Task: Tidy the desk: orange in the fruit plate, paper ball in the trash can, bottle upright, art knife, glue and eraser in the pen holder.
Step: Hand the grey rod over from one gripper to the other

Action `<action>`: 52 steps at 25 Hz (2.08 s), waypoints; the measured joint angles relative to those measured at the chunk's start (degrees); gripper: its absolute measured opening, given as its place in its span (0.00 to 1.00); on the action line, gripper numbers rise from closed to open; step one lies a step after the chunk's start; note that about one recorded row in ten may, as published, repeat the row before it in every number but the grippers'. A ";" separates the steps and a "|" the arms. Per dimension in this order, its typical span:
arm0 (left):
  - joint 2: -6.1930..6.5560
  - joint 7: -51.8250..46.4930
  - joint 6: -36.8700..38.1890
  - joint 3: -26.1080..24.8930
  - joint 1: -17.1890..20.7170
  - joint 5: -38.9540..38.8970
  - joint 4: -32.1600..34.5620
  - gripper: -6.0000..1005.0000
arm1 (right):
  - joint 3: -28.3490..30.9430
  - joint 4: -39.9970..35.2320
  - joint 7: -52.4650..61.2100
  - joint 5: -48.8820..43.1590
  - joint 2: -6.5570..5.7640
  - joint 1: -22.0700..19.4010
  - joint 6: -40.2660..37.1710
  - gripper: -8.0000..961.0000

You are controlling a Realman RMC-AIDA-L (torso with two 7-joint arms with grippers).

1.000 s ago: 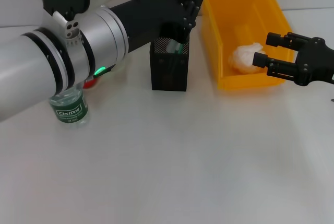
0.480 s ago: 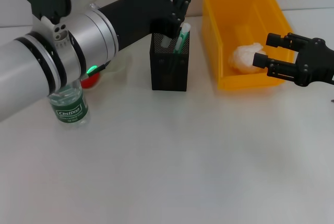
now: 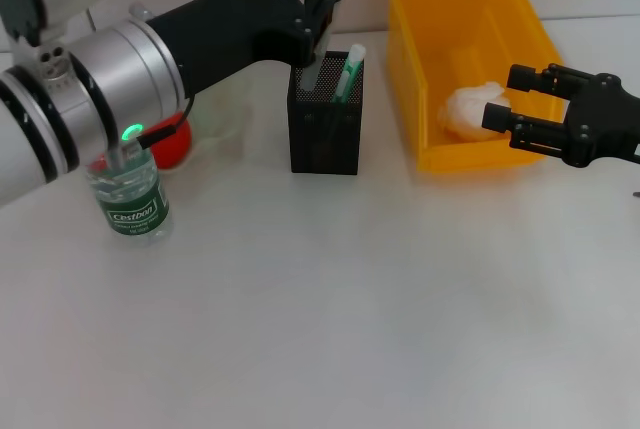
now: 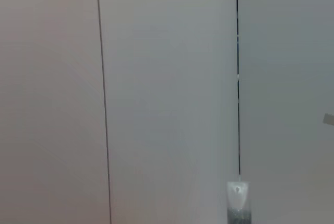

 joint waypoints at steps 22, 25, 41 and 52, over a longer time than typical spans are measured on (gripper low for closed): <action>-0.14 25.15 27.21 -14.40 -2.67 -26.63 -19.71 0.12 | 0.42 -2.73 -1.66 2.45 0.78 -0.04 -5.18 0.75; -0.19 25.89 28.01 -14.26 -2.85 -26.73 -19.91 0.12 | 0.41 -3.07 -1.64 3.05 0.82 0.17 -6.06 0.75; -0.33 27.50 28.60 -13.60 -4.33 -27.34 -21.31 0.12 | -3.06 -3.73 -0.79 4.61 0.84 1.08 -8.33 0.75; -0.45 27.78 28.70 -11.14 -5.35 -27.74 -21.47 0.12 | -3.27 -3.73 0.44 5.25 0.93 3.37 -8.96 0.75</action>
